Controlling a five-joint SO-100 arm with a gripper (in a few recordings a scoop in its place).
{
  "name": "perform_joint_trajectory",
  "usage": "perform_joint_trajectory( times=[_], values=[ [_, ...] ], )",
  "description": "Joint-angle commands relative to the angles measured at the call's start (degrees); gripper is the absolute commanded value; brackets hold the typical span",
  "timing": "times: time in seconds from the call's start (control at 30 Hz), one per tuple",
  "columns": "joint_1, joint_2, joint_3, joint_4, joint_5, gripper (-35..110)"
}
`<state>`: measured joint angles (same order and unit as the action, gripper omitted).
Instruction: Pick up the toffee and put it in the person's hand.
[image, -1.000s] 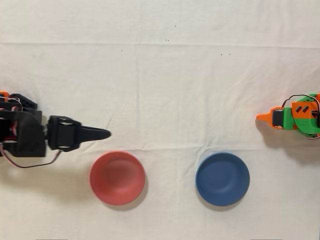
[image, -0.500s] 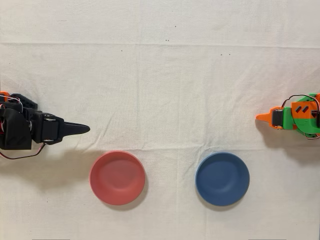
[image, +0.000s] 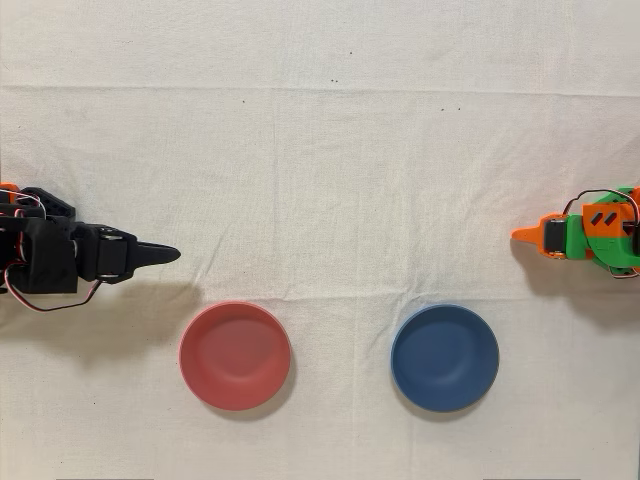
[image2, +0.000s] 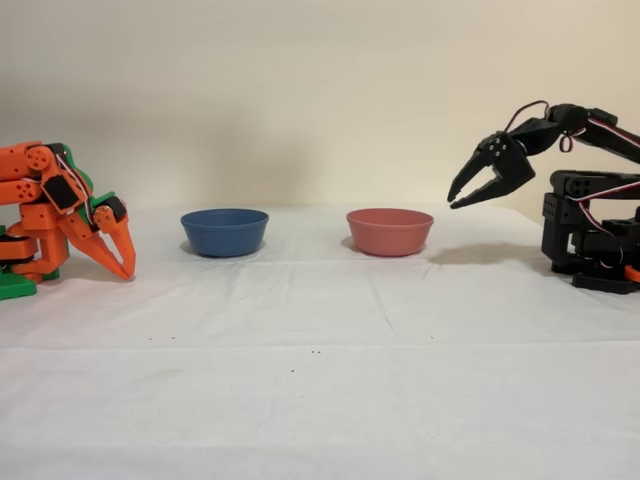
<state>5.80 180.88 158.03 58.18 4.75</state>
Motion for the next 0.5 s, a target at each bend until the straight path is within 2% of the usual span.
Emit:
perform_joint_trajectory(
  times=[0.0,0.47],
  values=[
    [0.62,1.93,1.76,-1.14,-0.53,0],
    [0.26,6.06,9.76,-1.05,-1.05,0]
  ],
)
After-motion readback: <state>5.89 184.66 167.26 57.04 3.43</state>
